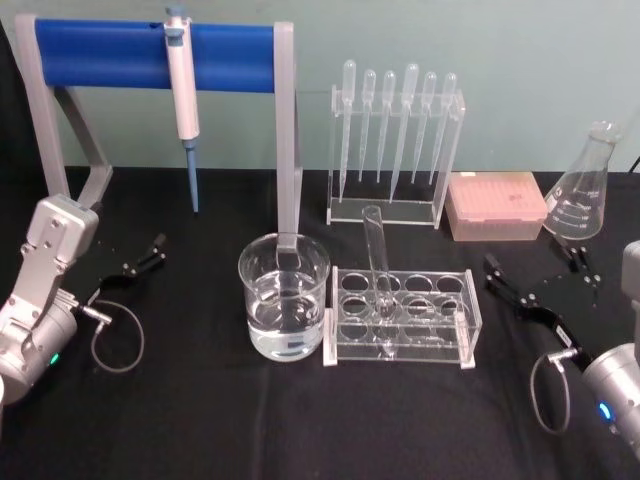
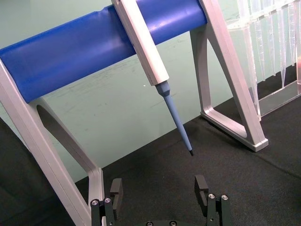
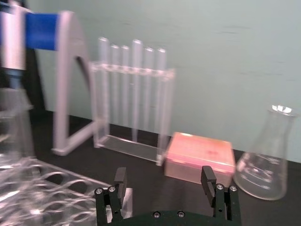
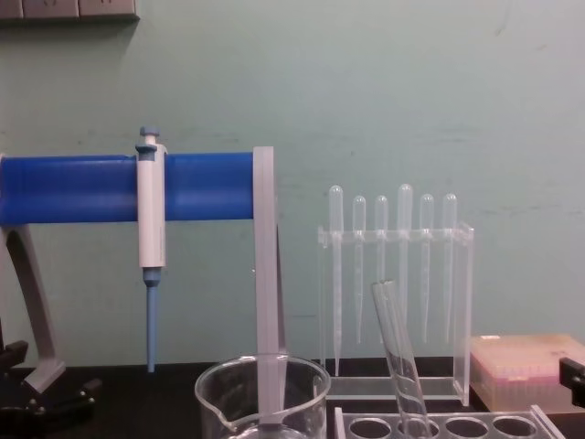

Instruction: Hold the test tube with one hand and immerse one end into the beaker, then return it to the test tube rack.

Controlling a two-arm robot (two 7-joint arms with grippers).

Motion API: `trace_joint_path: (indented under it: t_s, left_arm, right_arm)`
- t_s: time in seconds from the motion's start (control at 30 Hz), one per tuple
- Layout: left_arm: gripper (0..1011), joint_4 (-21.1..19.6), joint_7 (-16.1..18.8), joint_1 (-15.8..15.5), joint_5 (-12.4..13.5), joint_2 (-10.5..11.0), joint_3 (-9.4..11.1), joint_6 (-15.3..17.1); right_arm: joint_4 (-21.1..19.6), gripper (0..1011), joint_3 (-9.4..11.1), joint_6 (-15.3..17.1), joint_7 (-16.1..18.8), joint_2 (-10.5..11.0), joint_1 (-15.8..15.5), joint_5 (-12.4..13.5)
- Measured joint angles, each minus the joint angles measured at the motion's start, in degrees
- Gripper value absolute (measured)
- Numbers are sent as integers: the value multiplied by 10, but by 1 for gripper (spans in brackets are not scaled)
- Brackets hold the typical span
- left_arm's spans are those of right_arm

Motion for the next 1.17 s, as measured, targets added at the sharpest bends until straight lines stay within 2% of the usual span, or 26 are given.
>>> trace_joint_path:
  t_s: [0.23,0.47,1.17]
  left_arm:
    - [1000,0,0,0,0,0,0,0]
    - [1000,0,0,0,0,0,0,0]
    - [1000,0,0,0,0,0,0,0]
  right_arm:
    - [73,1000,2,-22,-25,-31,31,-32]
    - [93,1000,0,-22,-36,-42,38,-67]
    - [95,1000,0,-23,-36,-42,39,-61]
